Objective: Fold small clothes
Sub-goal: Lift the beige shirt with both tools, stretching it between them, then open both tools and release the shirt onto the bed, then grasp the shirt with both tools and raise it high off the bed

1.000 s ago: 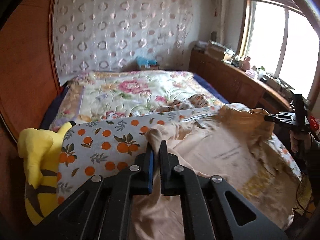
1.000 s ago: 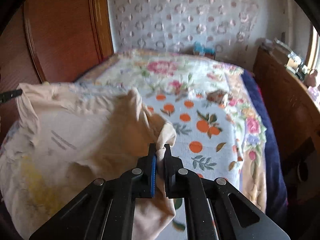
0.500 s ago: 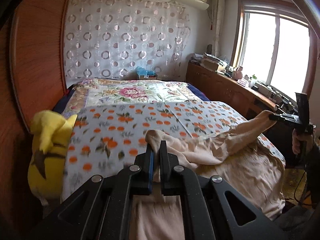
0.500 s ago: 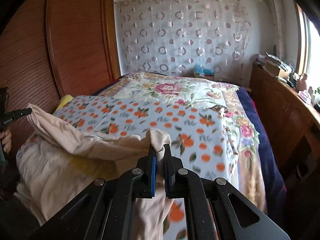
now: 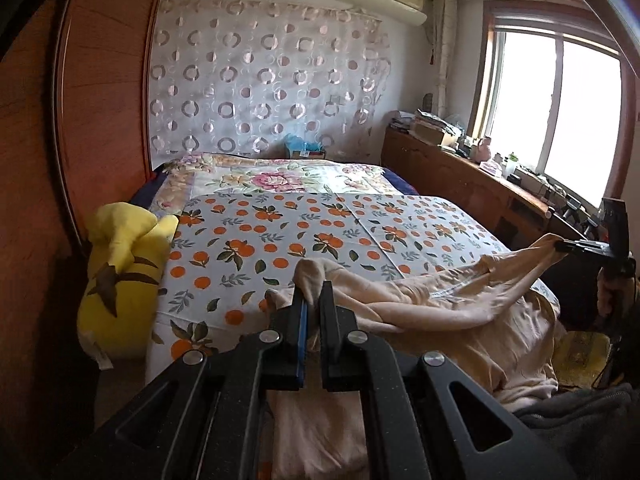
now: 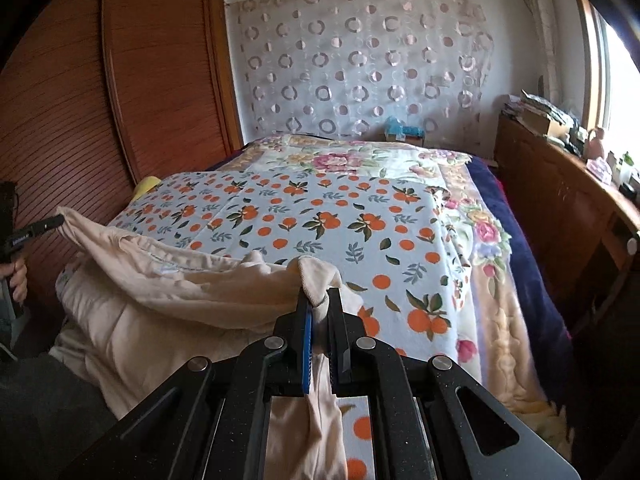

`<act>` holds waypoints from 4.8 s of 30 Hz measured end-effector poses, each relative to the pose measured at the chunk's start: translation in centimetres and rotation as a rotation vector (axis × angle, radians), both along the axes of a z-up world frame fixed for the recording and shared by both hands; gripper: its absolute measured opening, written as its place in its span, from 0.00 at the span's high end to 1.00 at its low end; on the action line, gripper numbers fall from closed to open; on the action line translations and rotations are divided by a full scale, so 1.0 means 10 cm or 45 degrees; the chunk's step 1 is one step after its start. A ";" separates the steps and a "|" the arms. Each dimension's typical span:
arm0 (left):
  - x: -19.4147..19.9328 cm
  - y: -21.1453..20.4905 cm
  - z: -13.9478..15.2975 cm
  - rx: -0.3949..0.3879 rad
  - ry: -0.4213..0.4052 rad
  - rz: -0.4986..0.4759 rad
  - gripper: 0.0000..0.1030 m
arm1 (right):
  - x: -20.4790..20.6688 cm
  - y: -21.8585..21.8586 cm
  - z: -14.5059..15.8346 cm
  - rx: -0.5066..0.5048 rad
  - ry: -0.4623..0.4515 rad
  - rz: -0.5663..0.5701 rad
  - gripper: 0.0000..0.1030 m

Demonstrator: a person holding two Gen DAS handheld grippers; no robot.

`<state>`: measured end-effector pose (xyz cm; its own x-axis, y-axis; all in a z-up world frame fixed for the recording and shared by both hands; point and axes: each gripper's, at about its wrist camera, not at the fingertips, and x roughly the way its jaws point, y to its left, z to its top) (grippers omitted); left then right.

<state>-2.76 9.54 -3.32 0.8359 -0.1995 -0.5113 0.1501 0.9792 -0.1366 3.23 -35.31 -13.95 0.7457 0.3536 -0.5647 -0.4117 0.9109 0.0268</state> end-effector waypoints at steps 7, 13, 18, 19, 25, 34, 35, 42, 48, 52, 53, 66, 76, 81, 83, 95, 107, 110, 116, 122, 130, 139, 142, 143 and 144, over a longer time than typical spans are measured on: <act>-0.08 0.00 -0.20 0.039 0.085 0.002 0.95 | -0.11 -0.04 -0.17 0.000 0.118 0.001 0.94; 0.00 0.06 -0.31 0.042 0.116 0.039 0.75 | 0.13 0.06 -0.43 -0.105 0.236 -0.007 0.94; 0.09 0.10 -0.25 0.040 0.092 0.049 0.39 | 0.19 0.10 -0.34 -0.128 0.212 -0.018 0.87; 0.13 0.10 -0.24 0.052 0.092 0.048 0.36 | 0.20 0.11 -0.32 -0.148 0.198 -0.024 0.81; 0.39 0.13 -0.23 0.092 0.094 0.046 0.32 | 0.18 0.10 -0.22 -0.214 0.132 -0.029 0.64; 0.94 0.16 -0.33 0.080 0.157 0.030 0.32 | 0.55 0.17 -0.39 -0.140 0.131 -0.025 0.48; 0.99 0.16 -0.35 0.079 0.171 0.025 0.32 | 0.61 0.22 -0.44 -0.152 0.136 -0.015 0.48; 1.25 0.20 -0.64 0.105 0.339 -0.008 0.32 | 0.98 0.35 -0.66 -0.171 0.204 0.014 0.47; 1.28 0.18 -0.79 0.113 0.420 -0.031 0.32 | 1.19 0.44 -0.72 -0.193 0.250 0.015 0.40; 1.26 0.15 -0.83 0.115 0.446 -0.046 0.33 | 1.23 0.45 -0.76 -0.197 0.272 0.019 0.39; 1.25 0.15 -0.83 0.117 0.445 -0.049 0.34 | 1.25 0.44 -0.78 -0.197 0.275 0.016 0.38; 1.21 0.03 -0.80 0.155 0.461 -0.133 0.62 | 1.26 0.35 -0.82 -0.095 0.360 0.070 0.34; 1.13 -0.08 -0.72 0.131 0.460 -0.200 0.91 | 1.20 0.45 -0.80 -0.062 0.398 0.216 0.85; 0.86 -0.16 -0.33 0.115 0.337 -0.224 0.92 | 0.91 0.43 -0.42 -0.117 0.249 0.147 0.92; 0.70 -0.15 0.02 0.085 0.230 -0.233 0.92 | 0.71 0.40 -0.07 -0.118 0.148 0.150 0.92; -0.04 -0.07 2.24 0.117 -0.466 -0.133 0.92 | -0.37 0.38 2.18 -0.043 -0.502 0.157 0.92; -0.41 0.15 3.39 0.182 -0.795 0.007 0.92 | -0.90 0.39 3.43 -0.054 -0.822 0.113 0.92; -0.52 0.17 3.50 0.203 -0.842 0.019 0.92 | -1.06 0.38 3.59 -0.050 -0.862 0.099 0.92; -0.63 0.13 3.43 0.231 -0.892 0.018 0.92 | -1.23 0.46 3.57 -0.074 -0.897 0.095 0.92; -0.06 0.06 3.21 0.273 -0.726 0.032 0.92 | -0.80 0.54 3.15 -0.175 -0.784 0.050 0.93; -0.49 -0.03 3.35 0.238 -0.826 -0.004 0.92 | -1.21 0.52 3.47 -0.149 -0.804 0.064 0.93; -0.47 0.01 3.56 0.254 -0.865 0.016 0.92 | -1.47 0.44 3.83 -0.136 -0.850 0.037 0.93; -0.25 0.03 3.46 0.279 -0.817 0.033 0.92 | -1.26 0.54 3.79 -0.178 -0.809 0.028 0.93; -0.13 0.05 3.41 0.282 -0.795 0.035 0.92 | -1.20 0.55 3.67 -0.188 -0.785 0.027 0.93; 0.06 0.06 3.31 0.287 -0.757 0.036 0.92 | -1.09 0.59 3.60 -0.205 -0.760 0.022 0.93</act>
<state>-2.11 10.19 29.73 0.9933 -0.1147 0.0151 0.1105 0.9789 0.1720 -7.66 -29.43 22.05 0.9444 0.3137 -0.0987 -0.3280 0.8774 -0.3500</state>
